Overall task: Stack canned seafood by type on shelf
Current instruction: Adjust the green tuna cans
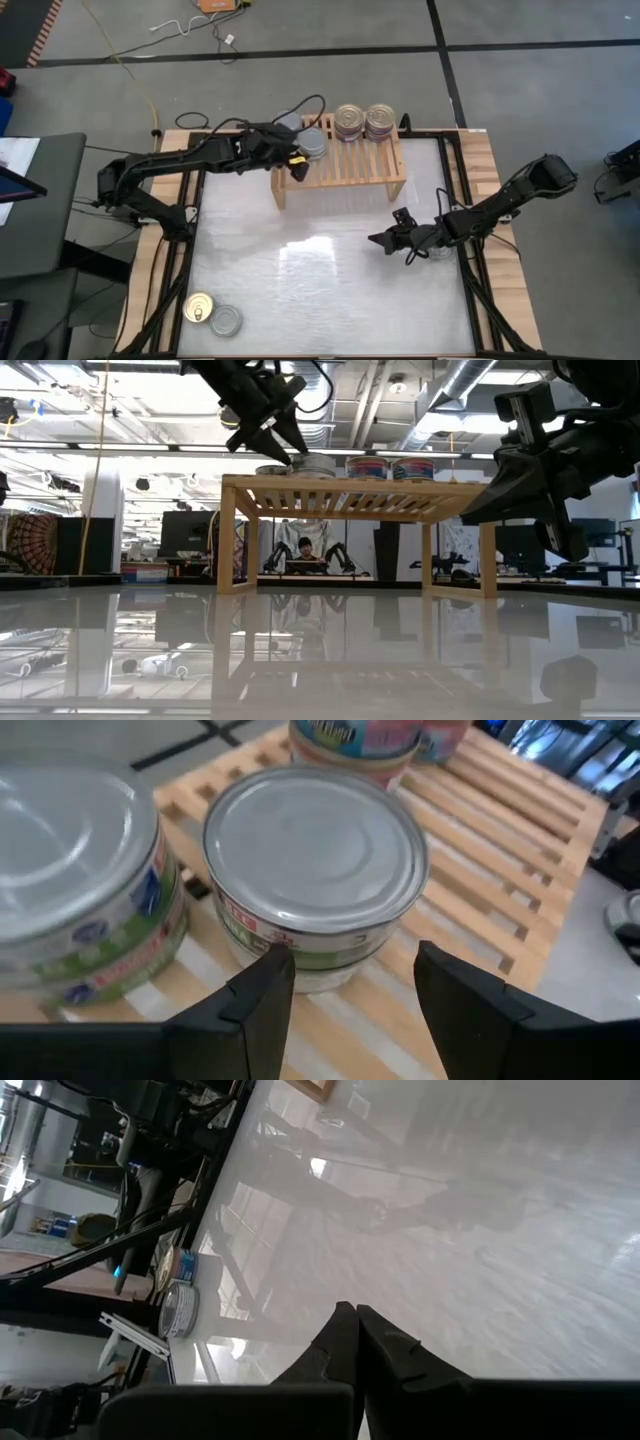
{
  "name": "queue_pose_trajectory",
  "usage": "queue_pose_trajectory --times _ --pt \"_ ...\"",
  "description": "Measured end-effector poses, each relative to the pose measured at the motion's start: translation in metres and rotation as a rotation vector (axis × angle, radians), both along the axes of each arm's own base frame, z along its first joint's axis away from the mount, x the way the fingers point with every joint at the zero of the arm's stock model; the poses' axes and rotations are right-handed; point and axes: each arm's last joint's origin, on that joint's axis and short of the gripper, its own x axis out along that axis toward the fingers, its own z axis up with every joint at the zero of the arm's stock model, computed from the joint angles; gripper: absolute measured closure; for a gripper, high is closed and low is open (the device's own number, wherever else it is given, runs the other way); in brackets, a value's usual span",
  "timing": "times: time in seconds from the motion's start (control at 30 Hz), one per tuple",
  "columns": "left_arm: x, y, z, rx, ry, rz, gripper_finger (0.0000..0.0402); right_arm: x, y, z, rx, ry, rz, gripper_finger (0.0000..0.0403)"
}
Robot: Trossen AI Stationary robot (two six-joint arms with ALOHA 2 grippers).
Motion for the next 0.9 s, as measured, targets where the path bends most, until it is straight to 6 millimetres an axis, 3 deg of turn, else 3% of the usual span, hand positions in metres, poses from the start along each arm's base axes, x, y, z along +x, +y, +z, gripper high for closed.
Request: queue_pose_trajectory --times 0.4,0.53,0.77,0.9 --pt "0.000 0.000 0.010 0.058 -0.052 -0.029 0.0205 0.000 0.000 0.000 0.000 -0.002 0.000 0.0375" --pt "-0.001 -0.005 0.031 0.065 -0.003 -0.065 0.0205 0.000 0.000 0.000 -0.001 -0.002 0.000 0.0375" --pt "0.023 -0.010 0.069 0.078 0.166 -0.098 0.0205 0.000 -0.001 0.000 -0.002 0.001 -0.003 0.0375" --pt "0.044 -0.011 0.069 0.046 0.320 -0.133 0.0205 0.000 -0.001 0.000 -0.007 0.003 -0.001 0.0375"
